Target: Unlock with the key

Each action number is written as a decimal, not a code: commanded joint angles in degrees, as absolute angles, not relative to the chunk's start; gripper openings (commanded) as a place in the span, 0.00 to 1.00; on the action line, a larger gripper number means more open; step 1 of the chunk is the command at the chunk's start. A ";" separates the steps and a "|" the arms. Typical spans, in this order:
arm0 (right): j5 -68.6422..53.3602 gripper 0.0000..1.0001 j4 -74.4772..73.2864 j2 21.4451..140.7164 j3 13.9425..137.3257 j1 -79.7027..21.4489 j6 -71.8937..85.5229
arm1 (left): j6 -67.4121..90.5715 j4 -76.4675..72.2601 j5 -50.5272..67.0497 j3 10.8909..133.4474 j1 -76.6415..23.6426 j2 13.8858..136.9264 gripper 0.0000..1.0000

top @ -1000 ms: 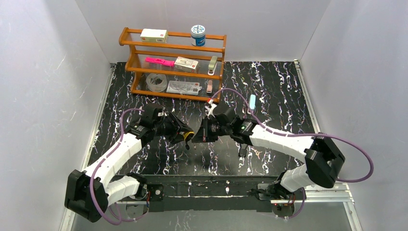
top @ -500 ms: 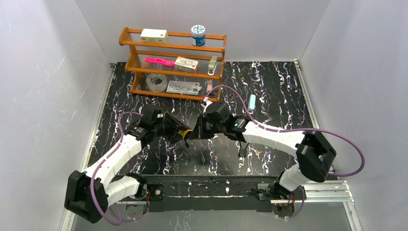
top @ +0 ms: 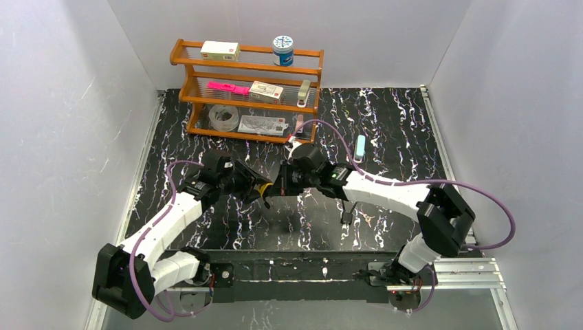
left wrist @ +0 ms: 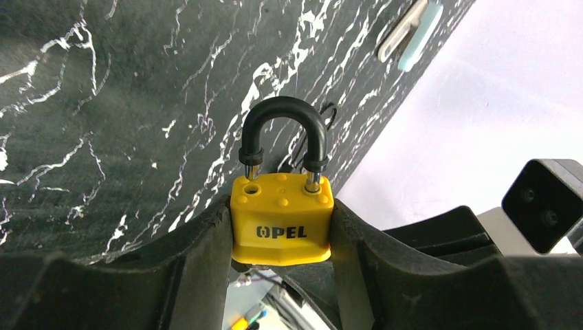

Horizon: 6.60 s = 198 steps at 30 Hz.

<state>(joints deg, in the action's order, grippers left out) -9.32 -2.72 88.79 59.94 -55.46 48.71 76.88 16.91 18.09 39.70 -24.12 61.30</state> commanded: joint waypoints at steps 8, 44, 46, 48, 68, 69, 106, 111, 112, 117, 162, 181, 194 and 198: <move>-4.72 0.13 -2.73 92.56 64.64 -54.78 47.11 | 78.96 14.61 22.12 41.90 -24.88 61.98 0.12; -19.15 0.28 10.44 84.24 53.61 -51.14 44.07 | 75.44 10.64 21.32 40.76 -24.87 61.79 0.12; -18.45 0.27 9.38 84.68 54.19 -51.44 43.61 | 75.52 10.65 21.36 40.85 -24.88 61.90 0.12; -17.43 0.27 7.81 85.09 54.73 -51.75 43.23 | 75.61 10.63 21.42 40.87 -24.87 61.93 0.12; -11.15 0.01 2.05 93.28 64.83 -52.24 44.93 | 76.00 10.89 23.12 38.68 -24.87 60.03 0.11; -10.20 0.01 1.76 93.88 65.54 -52.35 45.30 | 76.14 10.86 23.12 38.61 -24.87 59.99 0.11; -27.21 0.01 55.25 80.32 41.51 -48.03 92.84 | 80.73 -16.41 24.77 39.01 -24.87 54.08 0.10; -25.40 0.01 57.42 79.93 41.33 -48.25 96.29 | 83.58 -20.63 24.21 37.48 -24.87 53.54 0.10; -25.10 0.01 57.64 79.85 41.17 -48.24 96.59 | 84.11 -21.45 24.05 37.11 -24.87 53.29 0.10; -22.83 0.01 61.82 80.05 39.53 -48.42 100.51 | 85.85 -24.81 22.77 35.89 -24.87 52.32 0.10; -12.38 0.48 1.94 81.14 65.04 -49.64 51.15 | 75.66 -11.44 14.04 40.10 -24.87 51.51 0.09; -12.01 0.30 -3.17 86.99 70.01 -51.10 51.12 | 76.12 -8.03 11.83 41.04 -24.87 50.90 0.09; -16.88 0.01 18.52 79.59 58.31 -49.97 61.07 | 80.50 -15.21 14.41 37.53 -24.87 47.88 0.07; -21.24 0.01 30.89 77.95 53.38 -49.02 70.72 | 80.73 -17.11 15.23 37.68 -24.87 46.54 0.08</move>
